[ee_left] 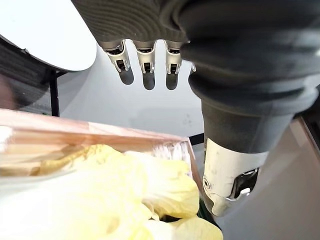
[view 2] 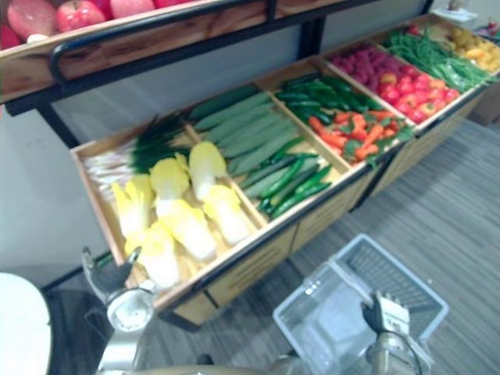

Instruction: Pick vegetable in the basket

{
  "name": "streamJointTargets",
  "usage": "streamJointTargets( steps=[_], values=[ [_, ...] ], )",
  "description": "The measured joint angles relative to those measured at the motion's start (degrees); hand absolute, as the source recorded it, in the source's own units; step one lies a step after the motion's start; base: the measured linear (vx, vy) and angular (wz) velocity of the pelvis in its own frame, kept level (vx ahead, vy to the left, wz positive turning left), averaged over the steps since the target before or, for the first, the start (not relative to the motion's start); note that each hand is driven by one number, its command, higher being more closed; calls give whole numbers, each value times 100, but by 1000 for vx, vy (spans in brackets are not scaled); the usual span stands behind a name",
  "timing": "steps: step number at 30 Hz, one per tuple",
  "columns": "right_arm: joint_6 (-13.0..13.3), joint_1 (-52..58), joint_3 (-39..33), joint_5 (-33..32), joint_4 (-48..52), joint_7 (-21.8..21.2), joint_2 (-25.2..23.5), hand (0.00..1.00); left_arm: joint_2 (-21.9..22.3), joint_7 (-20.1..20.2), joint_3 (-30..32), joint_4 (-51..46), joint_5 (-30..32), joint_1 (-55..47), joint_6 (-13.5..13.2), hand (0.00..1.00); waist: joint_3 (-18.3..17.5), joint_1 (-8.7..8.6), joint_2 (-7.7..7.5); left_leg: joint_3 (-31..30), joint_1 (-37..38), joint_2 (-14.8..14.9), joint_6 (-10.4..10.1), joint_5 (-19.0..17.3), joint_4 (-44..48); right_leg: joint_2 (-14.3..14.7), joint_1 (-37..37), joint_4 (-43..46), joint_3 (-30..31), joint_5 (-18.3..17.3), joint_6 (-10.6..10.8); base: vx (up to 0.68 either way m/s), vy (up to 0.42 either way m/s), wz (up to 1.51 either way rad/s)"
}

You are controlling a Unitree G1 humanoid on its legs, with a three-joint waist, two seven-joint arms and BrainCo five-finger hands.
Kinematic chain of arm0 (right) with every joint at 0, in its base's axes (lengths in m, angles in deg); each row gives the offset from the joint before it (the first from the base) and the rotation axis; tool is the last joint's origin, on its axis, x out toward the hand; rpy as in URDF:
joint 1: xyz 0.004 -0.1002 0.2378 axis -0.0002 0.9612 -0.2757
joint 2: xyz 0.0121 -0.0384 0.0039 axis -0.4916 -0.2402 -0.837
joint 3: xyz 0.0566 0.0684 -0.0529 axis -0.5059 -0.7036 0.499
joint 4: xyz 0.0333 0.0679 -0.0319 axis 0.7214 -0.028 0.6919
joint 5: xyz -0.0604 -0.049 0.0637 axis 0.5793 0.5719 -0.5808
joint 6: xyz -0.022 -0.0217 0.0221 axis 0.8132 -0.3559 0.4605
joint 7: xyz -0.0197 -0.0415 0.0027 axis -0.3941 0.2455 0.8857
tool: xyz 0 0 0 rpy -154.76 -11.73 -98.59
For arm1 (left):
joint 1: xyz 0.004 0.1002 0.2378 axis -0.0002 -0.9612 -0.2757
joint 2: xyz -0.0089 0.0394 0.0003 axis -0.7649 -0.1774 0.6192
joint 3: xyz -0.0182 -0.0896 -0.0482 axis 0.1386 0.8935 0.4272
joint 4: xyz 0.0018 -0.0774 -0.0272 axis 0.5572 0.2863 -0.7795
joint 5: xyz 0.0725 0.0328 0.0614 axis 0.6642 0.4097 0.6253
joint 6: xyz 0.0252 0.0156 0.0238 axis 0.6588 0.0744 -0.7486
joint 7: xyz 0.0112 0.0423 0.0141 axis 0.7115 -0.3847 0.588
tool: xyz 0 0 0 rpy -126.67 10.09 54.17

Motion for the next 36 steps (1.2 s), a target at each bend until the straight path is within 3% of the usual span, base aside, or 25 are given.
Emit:
streamJointTargets(
  steps=[7,18,36],
  values=[
    [-10,36,174,194,214,2,0,100,-1,-320,65,283,7,119,16,0,-12,-14,-2,216,106,93,-38,-26,0,141,-7,-79,200,48,-69,18,-19,-19],
    [-10,133,215,200,268,20,-1,100,26,-730,490,807,-4,164,251,0,-19,-9,-23,248,132,140,-57,-19,-28,158,-8,-101,245,48,-68,-6,-3,-1],
    [-2,146,424,199,259,217,-3,100,19,-891,539,1289,-73,180,378,0,-115,-10,-13,259,127,154,-75,-30,-25,184,19,-168,246,100,-74,6,1,0]
  ],
)
